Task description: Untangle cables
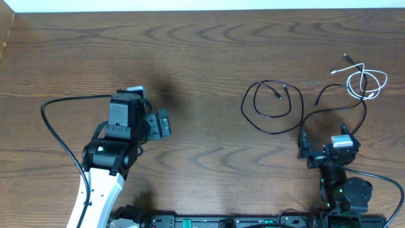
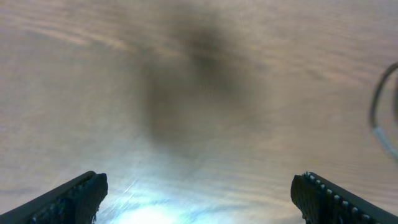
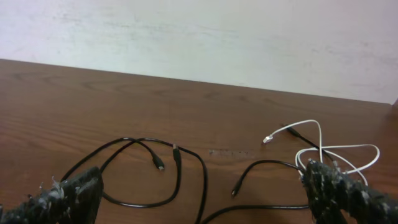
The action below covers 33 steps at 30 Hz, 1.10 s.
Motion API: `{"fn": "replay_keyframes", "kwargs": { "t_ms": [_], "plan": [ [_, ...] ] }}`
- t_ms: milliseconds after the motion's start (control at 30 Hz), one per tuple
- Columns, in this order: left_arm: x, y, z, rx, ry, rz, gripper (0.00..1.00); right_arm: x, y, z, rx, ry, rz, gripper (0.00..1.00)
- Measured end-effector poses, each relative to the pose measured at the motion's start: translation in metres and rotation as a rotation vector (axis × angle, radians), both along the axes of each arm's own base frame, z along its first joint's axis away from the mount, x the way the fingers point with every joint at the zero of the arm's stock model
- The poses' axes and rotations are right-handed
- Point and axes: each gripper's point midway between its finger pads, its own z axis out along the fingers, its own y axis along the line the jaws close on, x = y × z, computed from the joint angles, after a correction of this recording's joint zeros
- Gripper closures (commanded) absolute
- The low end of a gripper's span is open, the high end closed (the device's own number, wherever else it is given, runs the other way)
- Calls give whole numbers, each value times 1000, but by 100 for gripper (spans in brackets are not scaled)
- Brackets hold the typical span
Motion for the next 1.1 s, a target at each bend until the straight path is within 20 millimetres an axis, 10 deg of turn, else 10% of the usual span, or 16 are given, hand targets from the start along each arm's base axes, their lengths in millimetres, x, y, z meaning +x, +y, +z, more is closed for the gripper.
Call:
{"fn": "replay_keyframes", "kwargs": {
  "t_ms": [500, 1100],
  "plan": [
    [41, -5, -18, -43, -333, 4, 0, 0, 0, 0, 0, 1, 0, 1],
    [-12, -3, -65, -107, -566, -26, 0, 0, 0, 0, 0, 0, 0, 1]
  ]
}}
